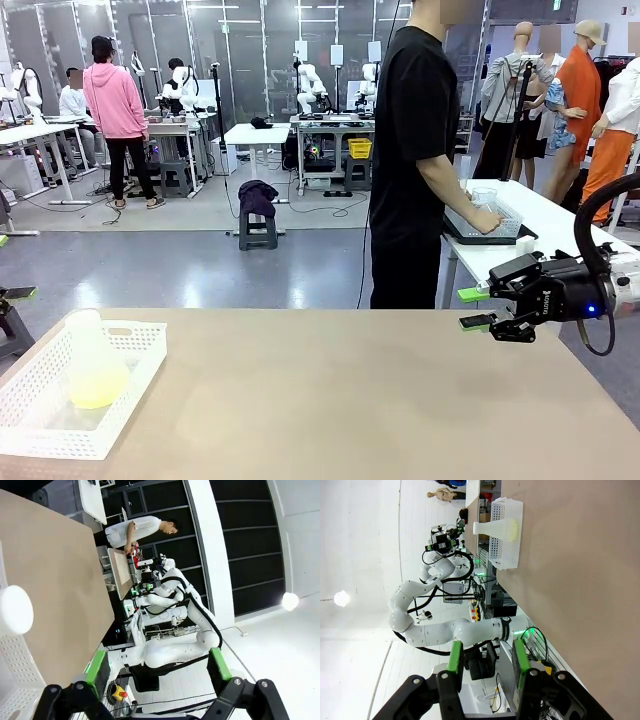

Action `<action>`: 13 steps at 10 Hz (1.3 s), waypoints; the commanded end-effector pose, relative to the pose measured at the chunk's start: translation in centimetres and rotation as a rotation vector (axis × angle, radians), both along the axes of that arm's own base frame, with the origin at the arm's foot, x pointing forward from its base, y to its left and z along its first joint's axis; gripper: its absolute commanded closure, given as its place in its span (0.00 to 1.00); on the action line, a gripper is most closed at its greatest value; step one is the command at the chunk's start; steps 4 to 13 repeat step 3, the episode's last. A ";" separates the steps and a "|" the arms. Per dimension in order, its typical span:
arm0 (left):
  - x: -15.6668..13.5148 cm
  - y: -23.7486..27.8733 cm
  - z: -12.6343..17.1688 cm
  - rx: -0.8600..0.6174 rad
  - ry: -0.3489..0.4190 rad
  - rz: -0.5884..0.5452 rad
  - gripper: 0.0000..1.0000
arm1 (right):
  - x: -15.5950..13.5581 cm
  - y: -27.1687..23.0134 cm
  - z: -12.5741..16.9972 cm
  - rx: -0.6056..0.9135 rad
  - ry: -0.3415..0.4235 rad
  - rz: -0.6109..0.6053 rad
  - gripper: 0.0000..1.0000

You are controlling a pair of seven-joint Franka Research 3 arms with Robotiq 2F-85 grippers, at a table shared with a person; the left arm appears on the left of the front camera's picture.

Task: Prepare the solutions needed for the experiment.
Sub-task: When the human places the Big flask in the center of the table, pick up the Big flask and place it in the left Organizing basket.

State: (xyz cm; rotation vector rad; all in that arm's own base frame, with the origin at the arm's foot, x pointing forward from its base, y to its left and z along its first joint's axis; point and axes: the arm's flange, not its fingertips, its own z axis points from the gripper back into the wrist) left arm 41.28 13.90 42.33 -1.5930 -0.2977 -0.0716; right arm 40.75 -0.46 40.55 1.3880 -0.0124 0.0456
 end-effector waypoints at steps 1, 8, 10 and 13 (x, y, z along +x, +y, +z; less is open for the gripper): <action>-0.2 -0.1 0.2 0.004 -0.011 -0.002 0.00 | -0.1 0.0 0.0 0.002 -0.012 0.002 0.50; -0.2 -0.1 0.2 0.004 -0.011 -0.002 0.00 | -0.1 0.0 0.0 0.002 -0.012 0.002 0.50; -0.2 -0.1 0.2 0.004 -0.011 -0.002 0.00 | -0.1 0.0 0.0 0.002 -0.012 0.002 0.50; -0.2 -0.1 0.2 0.004 -0.011 -0.002 0.00 | -0.1 0.0 0.0 0.002 -0.012 0.002 0.50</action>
